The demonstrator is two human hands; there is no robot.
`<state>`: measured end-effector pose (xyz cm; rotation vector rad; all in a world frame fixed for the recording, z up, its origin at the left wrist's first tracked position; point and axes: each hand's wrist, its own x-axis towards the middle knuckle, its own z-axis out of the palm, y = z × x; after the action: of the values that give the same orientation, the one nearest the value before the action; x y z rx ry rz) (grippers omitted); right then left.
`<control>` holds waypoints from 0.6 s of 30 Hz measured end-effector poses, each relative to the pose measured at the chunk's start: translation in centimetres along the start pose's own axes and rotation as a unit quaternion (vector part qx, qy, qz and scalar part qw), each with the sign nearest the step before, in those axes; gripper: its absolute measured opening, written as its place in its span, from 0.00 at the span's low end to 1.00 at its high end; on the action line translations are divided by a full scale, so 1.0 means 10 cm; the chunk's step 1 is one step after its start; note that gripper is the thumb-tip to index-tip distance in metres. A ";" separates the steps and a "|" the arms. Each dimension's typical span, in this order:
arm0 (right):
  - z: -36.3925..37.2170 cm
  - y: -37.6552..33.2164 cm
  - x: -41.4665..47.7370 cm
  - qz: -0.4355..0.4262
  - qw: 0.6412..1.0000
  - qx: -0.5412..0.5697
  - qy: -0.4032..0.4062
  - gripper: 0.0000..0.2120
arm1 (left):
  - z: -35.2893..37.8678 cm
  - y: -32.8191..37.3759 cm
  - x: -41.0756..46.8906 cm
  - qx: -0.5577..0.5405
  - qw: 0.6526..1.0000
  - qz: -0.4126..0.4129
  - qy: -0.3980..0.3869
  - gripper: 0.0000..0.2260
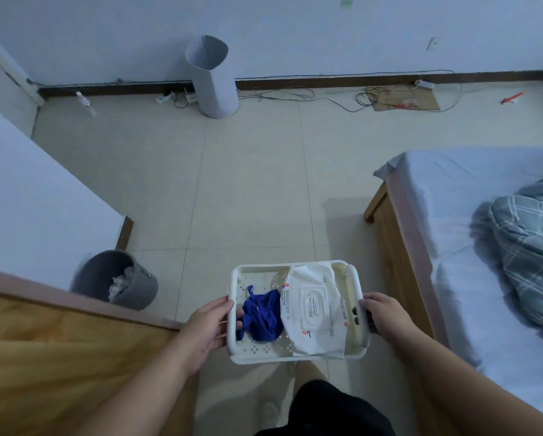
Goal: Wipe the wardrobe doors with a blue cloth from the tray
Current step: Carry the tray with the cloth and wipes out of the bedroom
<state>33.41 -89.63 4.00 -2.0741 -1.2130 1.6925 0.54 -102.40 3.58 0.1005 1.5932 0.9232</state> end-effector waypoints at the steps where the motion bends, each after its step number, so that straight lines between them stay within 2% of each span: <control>1: -0.01 -0.11 0.16 0.000 1.000 0.004 -0.002 0.10 | 0.06 0.14 0.12 0.004 1.000 -0.001 0.005 0.08; 7: -0.08 -0.99 0.97 -0.003 0.999 -0.002 -0.041 0.09 | 0.37 1.00 0.67 0.021 0.998 0.014 0.062 0.07; 18: 0.00 -2.71 2.11 -0.016 0.997 -0.006 -0.075 0.10 | 0.46 2.58 1.79 0.010 0.998 0.026 0.057 0.11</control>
<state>21.02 -57.60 5.37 -1.9521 -1.2950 1.8602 -11.09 -72.95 5.08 0.1049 1.7119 0.9684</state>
